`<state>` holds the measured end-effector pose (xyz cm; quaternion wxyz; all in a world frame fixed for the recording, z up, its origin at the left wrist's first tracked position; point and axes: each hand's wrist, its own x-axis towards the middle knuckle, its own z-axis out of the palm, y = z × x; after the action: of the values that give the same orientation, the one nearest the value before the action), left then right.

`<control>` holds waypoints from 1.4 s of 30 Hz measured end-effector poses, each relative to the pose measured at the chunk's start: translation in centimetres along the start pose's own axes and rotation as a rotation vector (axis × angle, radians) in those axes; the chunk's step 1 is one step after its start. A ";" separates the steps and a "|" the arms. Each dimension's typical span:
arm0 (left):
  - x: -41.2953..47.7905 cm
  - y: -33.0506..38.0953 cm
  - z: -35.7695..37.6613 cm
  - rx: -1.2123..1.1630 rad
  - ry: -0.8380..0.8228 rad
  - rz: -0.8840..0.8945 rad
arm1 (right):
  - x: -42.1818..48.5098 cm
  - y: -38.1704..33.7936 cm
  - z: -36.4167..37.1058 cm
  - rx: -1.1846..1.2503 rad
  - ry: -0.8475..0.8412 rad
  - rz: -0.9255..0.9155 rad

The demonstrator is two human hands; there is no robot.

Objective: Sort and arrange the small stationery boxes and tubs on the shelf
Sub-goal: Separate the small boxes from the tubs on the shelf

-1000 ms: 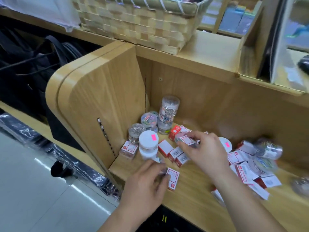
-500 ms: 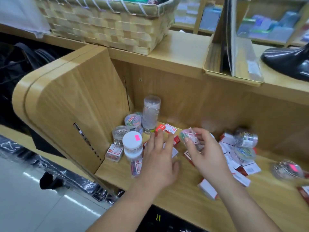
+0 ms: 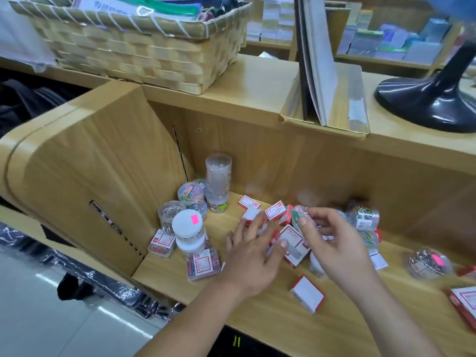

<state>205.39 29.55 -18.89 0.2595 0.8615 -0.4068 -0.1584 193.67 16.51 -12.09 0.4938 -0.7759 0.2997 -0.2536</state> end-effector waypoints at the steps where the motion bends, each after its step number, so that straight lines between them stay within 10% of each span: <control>1: -0.4 0.3 0.1 -0.023 -0.001 0.005 | 0.2 0.0 -0.1 -0.003 0.000 -0.003; 18: 4.1 0.1 -0.6 -0.103 -0.207 -0.112 | 2.3 -0.4 -0.7 -0.058 -0.031 -0.025; 32: -5.0 -4.2 -4.8 -0.293 0.390 -0.030 | 8.2 -0.9 11.8 -0.749 -0.224 -0.001; 42: -4.0 -3.7 -2.7 -0.078 0.217 0.086 | 5.6 0.7 4.2 -0.391 -0.148 -0.027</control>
<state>206.51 35.54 -18.60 0.3421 0.8445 -0.4063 -0.0687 200.27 14.88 -13.83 0.3512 -0.8774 0.2957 -0.1394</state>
